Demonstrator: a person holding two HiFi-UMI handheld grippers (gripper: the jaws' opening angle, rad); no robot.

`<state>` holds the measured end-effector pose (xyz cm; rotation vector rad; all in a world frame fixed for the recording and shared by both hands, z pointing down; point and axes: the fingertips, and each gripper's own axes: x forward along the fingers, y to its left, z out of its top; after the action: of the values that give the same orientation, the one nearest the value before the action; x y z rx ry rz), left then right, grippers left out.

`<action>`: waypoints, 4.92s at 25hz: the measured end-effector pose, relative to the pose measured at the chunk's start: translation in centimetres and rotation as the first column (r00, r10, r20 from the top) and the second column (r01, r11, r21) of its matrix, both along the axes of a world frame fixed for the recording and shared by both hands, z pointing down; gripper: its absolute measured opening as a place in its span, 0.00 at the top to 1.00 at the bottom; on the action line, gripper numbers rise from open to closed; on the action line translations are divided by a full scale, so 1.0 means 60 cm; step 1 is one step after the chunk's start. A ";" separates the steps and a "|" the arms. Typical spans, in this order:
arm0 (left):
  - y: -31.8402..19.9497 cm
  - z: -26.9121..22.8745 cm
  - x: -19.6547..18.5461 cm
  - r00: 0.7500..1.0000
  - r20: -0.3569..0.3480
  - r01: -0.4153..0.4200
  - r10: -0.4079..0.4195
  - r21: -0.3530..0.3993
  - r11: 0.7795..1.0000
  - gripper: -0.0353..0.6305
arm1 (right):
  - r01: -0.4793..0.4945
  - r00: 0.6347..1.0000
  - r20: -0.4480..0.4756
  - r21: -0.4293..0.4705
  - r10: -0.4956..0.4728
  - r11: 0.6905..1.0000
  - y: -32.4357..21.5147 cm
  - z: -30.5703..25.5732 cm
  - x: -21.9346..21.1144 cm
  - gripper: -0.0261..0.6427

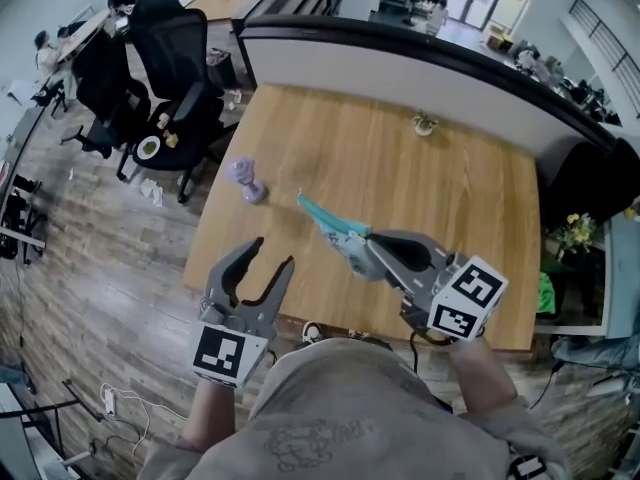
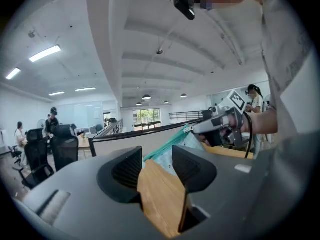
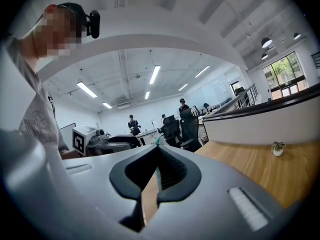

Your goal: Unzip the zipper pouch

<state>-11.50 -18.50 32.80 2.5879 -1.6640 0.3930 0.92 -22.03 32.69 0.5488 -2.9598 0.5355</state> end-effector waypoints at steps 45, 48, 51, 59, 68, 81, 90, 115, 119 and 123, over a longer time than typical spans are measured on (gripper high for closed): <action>0.012 -0.017 0.199 0.817 -0.060 -0.574 0.574 0.024 0.819 0.87 | 0.245 0.969 -0.025 0.102 -0.244 0.964 0.071 -0.019 0.032 0.84; 0.018 -0.018 0.203 0.804 -0.062 -0.592 0.592 0.020 0.806 0.87 | 0.280 0.959 -0.108 0.183 -0.264 0.942 0.078 -0.020 0.026 0.75; 0.027 -0.025 0.212 0.772 -0.037 -0.634 0.635 0.037 0.773 0.87 | 0.293 0.949 -0.188 0.230 -0.253 0.928 0.082 -0.015 0.020 0.75; 0.044 -0.022 0.220 0.725 -0.082 -0.685 0.683 0.010 0.728 0.87 | 0.439 0.889 -0.314 0.380 -0.333 0.814 0.109 -0.004 0.008 0.85; 0.048 -0.023 0.230 0.681 0.089 -0.732 0.727 0.063 0.678 0.85 | 0.455 0.872 -0.328 0.270 -0.364 0.848 0.114 0.014 0.010 0.90; 0.039 -0.017 0.236 0.697 0.131 -0.716 0.705 0.071 0.695 0.86 | 0.378 0.896 -0.295 0.118 -0.331 0.918 0.103 0.025 0.012 0.90; 0.037 -0.014 0.226 0.734 0.058 -0.679 0.677 0.103 0.727 0.88 | 0.378 0.890 -0.302 0.077 -0.340 0.923 0.099 0.037 0.014 0.91; 0.012 0.016 0.145 0.833 -0.198 -0.525 0.516 0.010 0.851 0.94 | 0.272 0.960 -0.064 -0.032 -0.274 0.962 0.064 0.008 0.045 0.91; -0.011 0.031 0.067 0.889 -0.208 -0.411 0.408 0.032 0.911 0.95 | 0.194 0.977 -0.083 -0.038 -0.196 0.980 0.039 0.014 0.080 0.91; -0.011 0.034 0.029 0.905 -0.206 -0.372 0.371 0.036 0.928 0.95 | 0.160 0.980 -0.114 -0.022 -0.161 0.987 0.029 0.016 0.106 0.91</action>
<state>-9.75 -19.13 34.86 2.8246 -1.1011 0.1243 7.26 -20.28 33.64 0.3236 -2.8552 0.4889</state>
